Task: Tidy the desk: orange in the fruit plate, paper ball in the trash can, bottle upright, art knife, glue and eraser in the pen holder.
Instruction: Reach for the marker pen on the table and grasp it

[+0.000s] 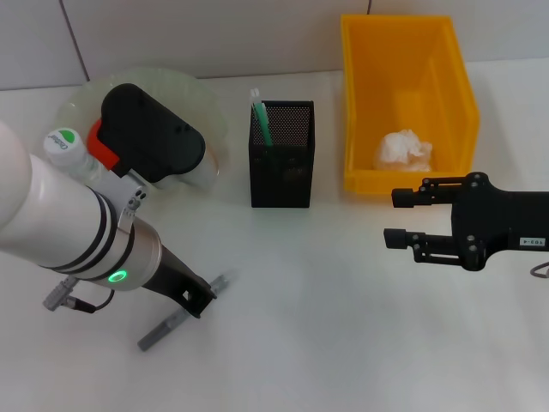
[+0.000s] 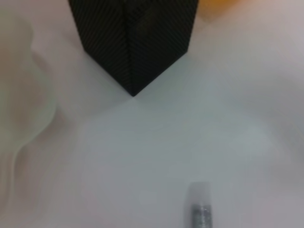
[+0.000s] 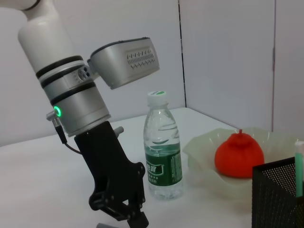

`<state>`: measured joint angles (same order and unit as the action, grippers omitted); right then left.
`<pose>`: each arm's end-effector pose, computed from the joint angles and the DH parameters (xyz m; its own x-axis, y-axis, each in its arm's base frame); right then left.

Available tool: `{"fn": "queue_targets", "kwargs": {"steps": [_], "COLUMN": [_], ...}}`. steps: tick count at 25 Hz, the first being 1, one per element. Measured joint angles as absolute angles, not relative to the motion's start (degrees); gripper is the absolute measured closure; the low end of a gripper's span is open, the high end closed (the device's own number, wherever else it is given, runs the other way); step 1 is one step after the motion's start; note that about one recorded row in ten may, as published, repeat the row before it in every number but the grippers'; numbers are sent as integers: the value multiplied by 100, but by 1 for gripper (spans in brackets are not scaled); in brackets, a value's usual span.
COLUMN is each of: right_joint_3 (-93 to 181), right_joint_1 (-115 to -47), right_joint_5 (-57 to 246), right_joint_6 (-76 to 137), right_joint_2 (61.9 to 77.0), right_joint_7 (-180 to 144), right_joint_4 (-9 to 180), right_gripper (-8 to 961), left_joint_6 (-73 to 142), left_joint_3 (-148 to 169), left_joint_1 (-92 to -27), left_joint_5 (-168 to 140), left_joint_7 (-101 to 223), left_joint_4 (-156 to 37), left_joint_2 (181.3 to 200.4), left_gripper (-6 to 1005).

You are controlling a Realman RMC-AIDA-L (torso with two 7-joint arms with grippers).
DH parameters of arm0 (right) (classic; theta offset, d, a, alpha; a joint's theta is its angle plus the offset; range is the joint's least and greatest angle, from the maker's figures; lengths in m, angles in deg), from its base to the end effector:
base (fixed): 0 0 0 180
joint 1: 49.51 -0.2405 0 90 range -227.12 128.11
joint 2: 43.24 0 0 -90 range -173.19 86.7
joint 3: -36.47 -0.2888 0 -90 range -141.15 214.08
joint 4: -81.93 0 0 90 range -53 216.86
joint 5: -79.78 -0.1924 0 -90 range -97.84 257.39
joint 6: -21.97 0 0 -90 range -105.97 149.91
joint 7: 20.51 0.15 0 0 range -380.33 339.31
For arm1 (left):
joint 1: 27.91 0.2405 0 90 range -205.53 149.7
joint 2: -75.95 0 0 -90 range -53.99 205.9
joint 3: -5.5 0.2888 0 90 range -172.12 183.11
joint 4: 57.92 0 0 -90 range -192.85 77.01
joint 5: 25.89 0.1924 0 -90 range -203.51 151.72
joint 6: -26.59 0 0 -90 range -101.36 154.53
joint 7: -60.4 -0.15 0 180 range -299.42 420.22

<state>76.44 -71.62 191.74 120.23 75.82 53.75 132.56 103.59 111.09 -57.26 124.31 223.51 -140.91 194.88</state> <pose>0.2869 0.2976 0.0143 0.8550 -0.1756 -0.4881 -0.3205 -0.9187 -0.2308 -0.1951 0.3183 -0.0838 0.7692 0.5900 -0.2456 0.4457 -0.7706 -0.4555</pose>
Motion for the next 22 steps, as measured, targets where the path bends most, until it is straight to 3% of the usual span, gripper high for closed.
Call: {"fn": "queue_targets", "kwargs": {"steps": [13, 17, 22], "right_joint_3": [7629, 7621, 7625], "right_joint_1": [-7215, -7214, -7209], "right_joint_5": [19198, 19201, 19201], "right_joint_6": [11996, 11977, 11945], "right_joint_2": [7580, 7579, 7576], "right_joint_7": [5350, 5349, 5334], "right_joint_4": [13146, 13125, 13102], "right_gripper": [380, 380, 380], "left_joint_6": [10498, 10486, 10482], "left_joint_3": [11050, 11051, 11056], "left_joint_1": [-5770, -5791, -5801], "left_joint_5": [12464, 12459, 12440], "left_joint_7": [22099, 21949, 21837], "left_joint_4": [-14080, -13971, -13921], "left_joint_2": [19488, 19494, 19495], "left_gripper": [892, 695, 567]}}
